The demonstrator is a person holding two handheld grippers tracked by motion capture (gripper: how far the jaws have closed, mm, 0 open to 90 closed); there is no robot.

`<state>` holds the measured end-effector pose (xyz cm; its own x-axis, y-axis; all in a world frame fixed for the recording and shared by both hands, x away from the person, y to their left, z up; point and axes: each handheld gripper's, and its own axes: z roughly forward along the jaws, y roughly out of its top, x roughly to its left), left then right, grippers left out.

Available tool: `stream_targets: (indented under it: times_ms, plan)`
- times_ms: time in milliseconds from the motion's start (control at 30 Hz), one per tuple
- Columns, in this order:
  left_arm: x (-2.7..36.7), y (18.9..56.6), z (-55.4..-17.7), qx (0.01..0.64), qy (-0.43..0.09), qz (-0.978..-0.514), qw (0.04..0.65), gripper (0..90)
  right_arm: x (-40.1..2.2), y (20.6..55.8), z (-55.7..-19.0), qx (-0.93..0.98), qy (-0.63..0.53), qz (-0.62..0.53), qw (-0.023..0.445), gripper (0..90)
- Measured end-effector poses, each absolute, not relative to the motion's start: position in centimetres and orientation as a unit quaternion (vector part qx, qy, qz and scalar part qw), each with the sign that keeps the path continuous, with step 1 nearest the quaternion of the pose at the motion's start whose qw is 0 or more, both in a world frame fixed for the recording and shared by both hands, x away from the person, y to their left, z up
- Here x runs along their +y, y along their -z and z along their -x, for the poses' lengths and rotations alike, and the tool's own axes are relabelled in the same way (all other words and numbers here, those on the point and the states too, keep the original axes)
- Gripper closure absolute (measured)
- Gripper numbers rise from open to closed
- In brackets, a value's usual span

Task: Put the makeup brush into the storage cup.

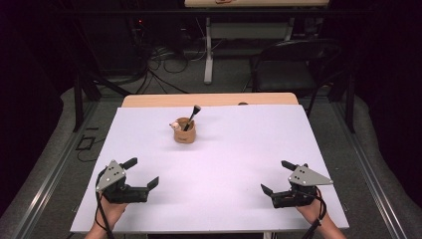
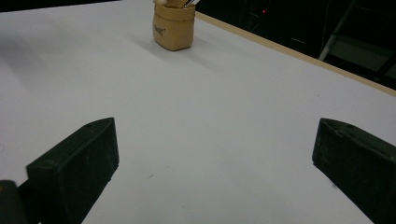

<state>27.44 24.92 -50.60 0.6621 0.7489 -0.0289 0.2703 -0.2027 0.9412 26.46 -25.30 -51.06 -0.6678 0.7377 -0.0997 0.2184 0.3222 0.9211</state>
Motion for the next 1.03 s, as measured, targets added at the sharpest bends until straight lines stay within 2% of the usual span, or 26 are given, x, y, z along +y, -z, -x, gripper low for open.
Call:
stream_targets:
  times_ms: [500,1033]
  plan:
    - [25.6,52.3,-26.3,0.321,-0.211,-0.728,0.568,0.0,-25.2,51.2,-26.5,0.771,-0.491,-0.308,0.263,0.0]
    - [25.6,53.0,-26.5,0.314,-0.217,-0.742,0.551,0.0,-25.2,51.1,-26.5,0.773,-0.495,-0.296,0.262,0.0]
